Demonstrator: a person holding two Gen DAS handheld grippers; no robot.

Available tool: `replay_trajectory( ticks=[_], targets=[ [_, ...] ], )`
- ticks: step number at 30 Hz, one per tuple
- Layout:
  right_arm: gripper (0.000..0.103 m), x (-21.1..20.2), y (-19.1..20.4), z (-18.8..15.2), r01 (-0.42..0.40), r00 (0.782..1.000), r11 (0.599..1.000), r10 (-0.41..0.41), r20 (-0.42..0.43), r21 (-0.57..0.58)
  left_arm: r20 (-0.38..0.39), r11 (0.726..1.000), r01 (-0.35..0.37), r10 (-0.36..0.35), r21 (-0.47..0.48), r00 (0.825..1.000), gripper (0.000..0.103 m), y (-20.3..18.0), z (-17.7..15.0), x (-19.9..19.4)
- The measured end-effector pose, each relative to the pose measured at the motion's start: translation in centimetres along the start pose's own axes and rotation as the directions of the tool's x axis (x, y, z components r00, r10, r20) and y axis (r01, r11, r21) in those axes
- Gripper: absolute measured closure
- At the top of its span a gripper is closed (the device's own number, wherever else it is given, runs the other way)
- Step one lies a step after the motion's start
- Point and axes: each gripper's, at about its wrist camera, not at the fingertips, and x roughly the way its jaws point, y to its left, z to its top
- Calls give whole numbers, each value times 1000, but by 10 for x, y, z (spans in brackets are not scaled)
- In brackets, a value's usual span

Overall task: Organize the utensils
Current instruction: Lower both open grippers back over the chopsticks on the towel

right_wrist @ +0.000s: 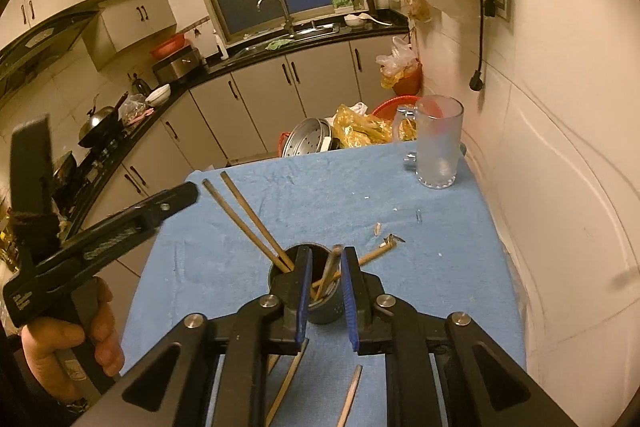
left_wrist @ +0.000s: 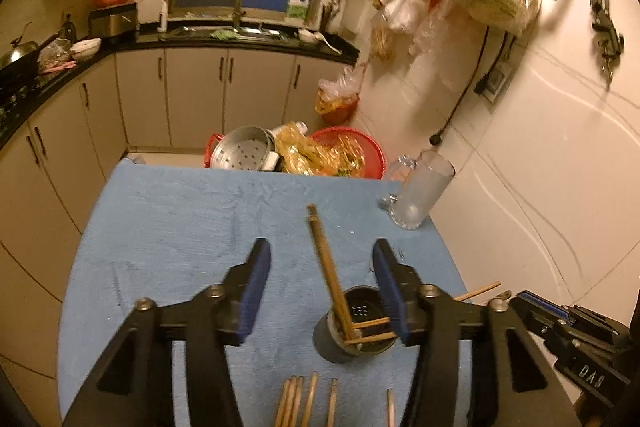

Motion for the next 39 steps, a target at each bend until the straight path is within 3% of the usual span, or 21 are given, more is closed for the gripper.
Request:
replay_trajectory(
  ticks=[3, 5, 9, 12, 13, 16, 19, 26, 32, 39],
  targets=[
    [84, -10, -5, -8, 2, 1000, 1000, -2, -2, 10, 2, 999, -32, 32, -19, 999, 43, 17, -11, -14],
    [76, -16, -11, -17, 10, 1000, 1000, -10, -13, 20, -14, 998, -59, 59, -37, 998, 41, 31, -21, -19],
    [72, -15, -27, -44, 26, 997, 997, -21, -73, 68, -129, 992, -116, 107, -59, 986, 41, 61, -55, -8],
    [72, 1, -39, -72, 35, 988, 994, -18, -156, 108, -274, 990, -130, 112, -48, 955, 41, 75, -90, 13],
    [72, 6, -42, -78, 34, 984, 993, -13, -176, 115, -335, 991, -121, 98, -50, 937, 41, 78, -104, 23],
    [72, 22, -46, -99, 35, 971, 991, -3, -239, 129, -424, 994, -103, 77, -40, 902, 41, 79, -133, 39],
    [72, 36, -47, -113, 19, 959, 991, 20, -281, 133, -454, 997, -78, 82, 27, 887, 41, 71, -151, 48],
    [72, 67, -41, -139, -7, 939, 997, 34, -342, 82, -469, 985, 8, 74, 171, 880, 41, 46, -161, 73],
    [72, 95, -39, -145, 14, 918, 998, 9, -397, 55, -489, 978, 27, 80, 208, 868, 41, 34, -162, 96],
    [72, 110, -34, -140, 9, 910, 999, 11, -414, 46, -501, 975, 7, 107, 220, 859, 41, 31, -160, 114]
  ],
)
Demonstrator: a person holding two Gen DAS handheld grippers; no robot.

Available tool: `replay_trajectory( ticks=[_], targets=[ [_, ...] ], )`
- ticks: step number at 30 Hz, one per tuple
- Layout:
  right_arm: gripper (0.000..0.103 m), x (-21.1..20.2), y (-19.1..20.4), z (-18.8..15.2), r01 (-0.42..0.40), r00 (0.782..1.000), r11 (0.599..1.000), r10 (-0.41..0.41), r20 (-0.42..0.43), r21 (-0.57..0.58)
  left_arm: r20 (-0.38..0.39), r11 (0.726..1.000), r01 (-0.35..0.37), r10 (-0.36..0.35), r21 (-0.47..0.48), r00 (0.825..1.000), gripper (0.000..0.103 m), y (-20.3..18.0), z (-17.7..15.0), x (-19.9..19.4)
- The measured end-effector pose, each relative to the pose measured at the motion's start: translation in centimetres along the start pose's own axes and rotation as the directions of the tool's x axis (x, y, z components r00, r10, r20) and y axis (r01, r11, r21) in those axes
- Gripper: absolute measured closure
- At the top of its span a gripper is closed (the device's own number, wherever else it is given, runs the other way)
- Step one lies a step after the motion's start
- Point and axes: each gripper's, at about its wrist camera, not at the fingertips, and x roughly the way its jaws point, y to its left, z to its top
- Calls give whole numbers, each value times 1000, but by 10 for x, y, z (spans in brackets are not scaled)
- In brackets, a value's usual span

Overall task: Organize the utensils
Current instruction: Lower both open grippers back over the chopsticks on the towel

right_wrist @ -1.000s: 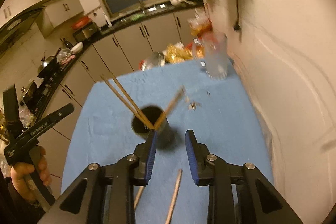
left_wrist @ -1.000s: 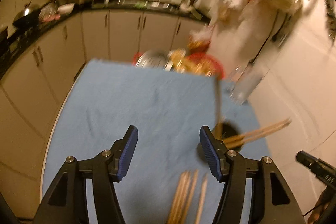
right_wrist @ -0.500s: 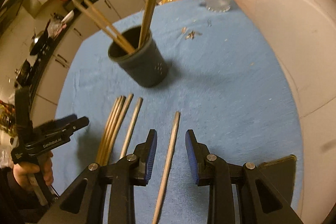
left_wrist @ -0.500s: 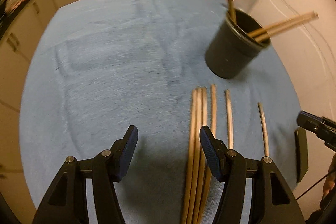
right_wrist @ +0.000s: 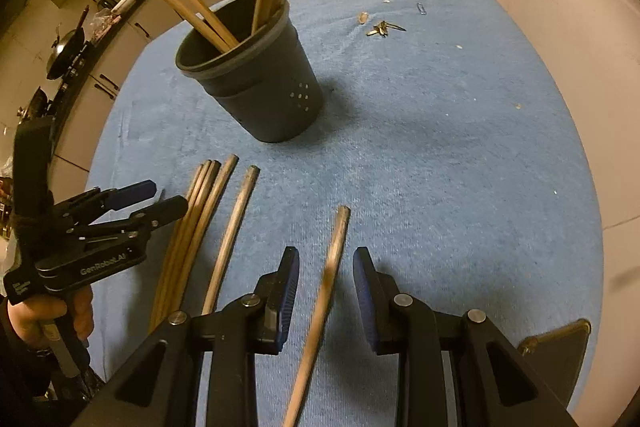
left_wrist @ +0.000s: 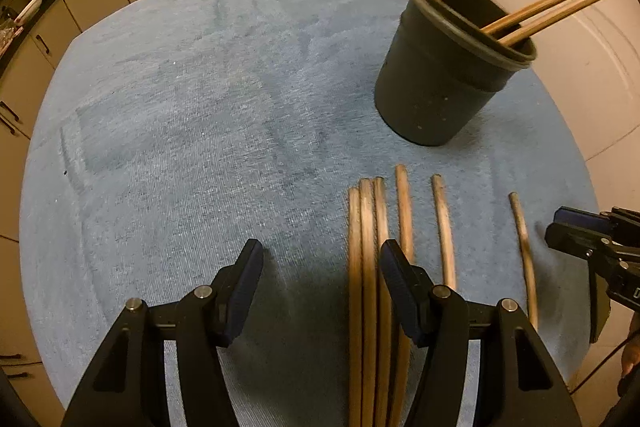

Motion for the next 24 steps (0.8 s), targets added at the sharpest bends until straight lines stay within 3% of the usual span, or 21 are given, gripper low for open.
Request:
replay_trajectory(
  ticks=[13, 16, 24],
  targets=[
    [72, 17, -2, 7, 20, 999, 1000, -20, -44, -19, -2, 999, -30, 30, -24, 1000, 41, 10, 3, 9],
    [72, 23, 1, 9, 34, 997, 999, -36, -62, -29, -11, 994, -103, 104, 25, 995, 41, 10, 3, 15],
    [72, 39, 11, 15, 57, 993, 997, -63, -100, -58, -26, 995, -99, 99, 2, 995, 43, 20, 1, 16]
  ],
)
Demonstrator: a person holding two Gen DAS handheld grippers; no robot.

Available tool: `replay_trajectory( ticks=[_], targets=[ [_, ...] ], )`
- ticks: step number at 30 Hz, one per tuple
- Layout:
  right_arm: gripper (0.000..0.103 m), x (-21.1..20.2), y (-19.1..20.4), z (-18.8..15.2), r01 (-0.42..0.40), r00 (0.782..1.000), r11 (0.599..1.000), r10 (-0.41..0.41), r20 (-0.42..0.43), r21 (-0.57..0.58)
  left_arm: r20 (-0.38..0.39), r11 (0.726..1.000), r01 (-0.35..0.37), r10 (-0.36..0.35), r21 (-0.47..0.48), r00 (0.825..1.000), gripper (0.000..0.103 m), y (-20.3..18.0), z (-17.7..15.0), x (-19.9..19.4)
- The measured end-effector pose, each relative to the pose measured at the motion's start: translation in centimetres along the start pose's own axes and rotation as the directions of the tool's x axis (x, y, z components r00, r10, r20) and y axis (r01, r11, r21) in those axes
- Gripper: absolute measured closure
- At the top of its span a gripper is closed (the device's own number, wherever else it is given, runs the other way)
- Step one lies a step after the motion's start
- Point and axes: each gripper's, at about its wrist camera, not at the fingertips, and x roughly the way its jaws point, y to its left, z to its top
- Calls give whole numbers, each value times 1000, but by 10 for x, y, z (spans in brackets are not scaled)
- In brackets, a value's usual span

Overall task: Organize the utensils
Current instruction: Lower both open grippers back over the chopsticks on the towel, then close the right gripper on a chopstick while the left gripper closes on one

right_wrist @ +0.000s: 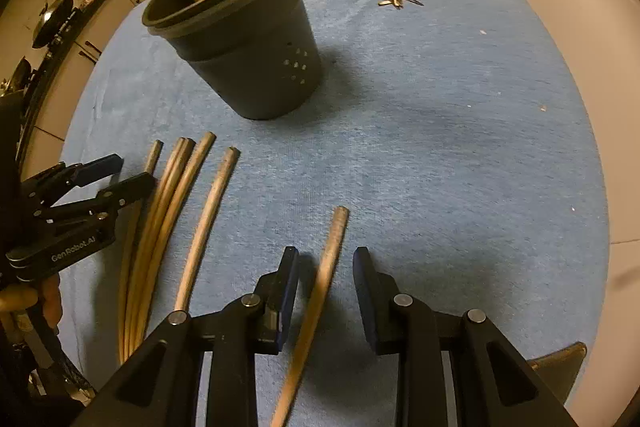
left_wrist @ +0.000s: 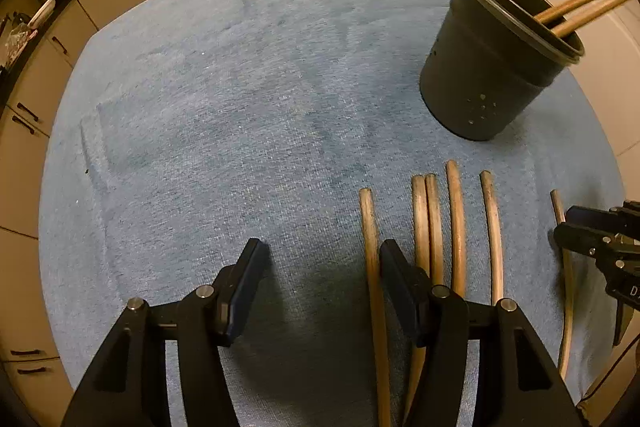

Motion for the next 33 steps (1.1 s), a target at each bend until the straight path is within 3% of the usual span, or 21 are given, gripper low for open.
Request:
replay_trajectory(
  ticks=[7, 13, 18, 21, 25, 33],
  targets=[
    [73, 4, -9, 8, -49, 999, 996, 50, 0, 75, -14, 999, 6, -7, -53, 1000, 46, 12, 19, 7],
    [73, 3, -20, 11, -58, 998, 994, 58, -1, 95, -12, 999, -8, 7, -41, 1000, 63, 13, 31, 7],
    [74, 4, -23, 17, -54, 998, 992, 55, -3, 112, -22, 999, -1, 0, -52, 1000, 83, 16, 42, 9],
    [90, 5, -18, 25, -10, 1000, 998, 11, -14, 67, -21, 999, 7, -8, -42, 1000, 94, 18, 50, 9],
    [94, 3, -11, 26, 16, 1000, 1000, -16, -6, 16, -17, 995, 59, -61, -82, 998, 96, 21, 50, 1],
    [95, -48, -6, 18, -62, 993, 998, 59, 103, 27, 106, 966, 177, -160, -190, 981, 96, 48, 48, -48]
  ],
)
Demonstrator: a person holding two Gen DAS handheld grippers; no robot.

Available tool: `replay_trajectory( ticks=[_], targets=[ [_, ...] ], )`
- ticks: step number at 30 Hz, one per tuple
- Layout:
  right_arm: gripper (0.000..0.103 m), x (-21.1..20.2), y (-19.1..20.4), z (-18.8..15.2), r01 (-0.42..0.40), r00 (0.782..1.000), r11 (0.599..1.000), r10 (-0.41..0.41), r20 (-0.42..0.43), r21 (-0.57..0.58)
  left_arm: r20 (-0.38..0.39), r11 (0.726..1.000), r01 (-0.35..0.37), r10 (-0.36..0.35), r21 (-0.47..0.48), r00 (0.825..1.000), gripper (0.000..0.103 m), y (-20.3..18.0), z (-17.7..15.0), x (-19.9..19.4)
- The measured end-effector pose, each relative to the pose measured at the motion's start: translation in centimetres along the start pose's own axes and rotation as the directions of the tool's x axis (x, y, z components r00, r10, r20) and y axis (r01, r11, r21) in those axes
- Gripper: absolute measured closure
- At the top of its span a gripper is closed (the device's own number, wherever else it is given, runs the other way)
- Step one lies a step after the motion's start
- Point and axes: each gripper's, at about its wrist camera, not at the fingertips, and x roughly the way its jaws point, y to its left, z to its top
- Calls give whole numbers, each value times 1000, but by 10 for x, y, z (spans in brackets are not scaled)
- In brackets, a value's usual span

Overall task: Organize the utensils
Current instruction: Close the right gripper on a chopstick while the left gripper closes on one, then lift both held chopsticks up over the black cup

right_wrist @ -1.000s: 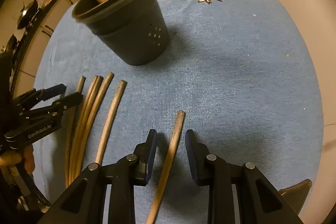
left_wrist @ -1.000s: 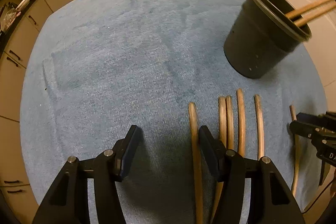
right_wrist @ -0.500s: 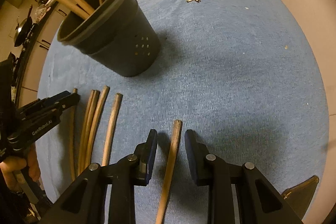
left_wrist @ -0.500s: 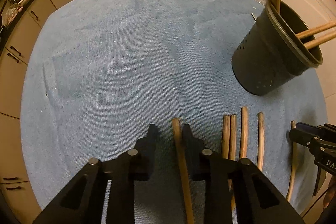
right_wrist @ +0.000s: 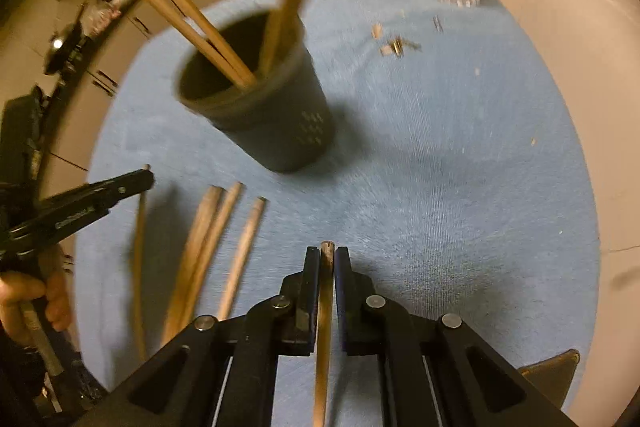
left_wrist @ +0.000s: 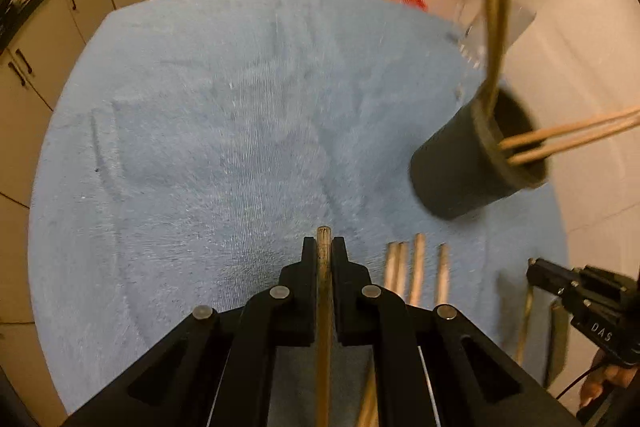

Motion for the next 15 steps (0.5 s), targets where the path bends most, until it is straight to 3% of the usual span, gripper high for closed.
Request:
replay_trajectory(
  ticks=[6, 15],
  targets=[
    [95, -53, 15, -4, -60, 992, 998, 63, 106, -35, 103, 998, 49, -46, -28, 994, 96, 2, 1, -54],
    [95, -111, 37, -1, -111, 964, 991, 126, 233, -76, 220, 996, 88, -87, 6, 972, 96, -21, 2, -117]
  ],
)
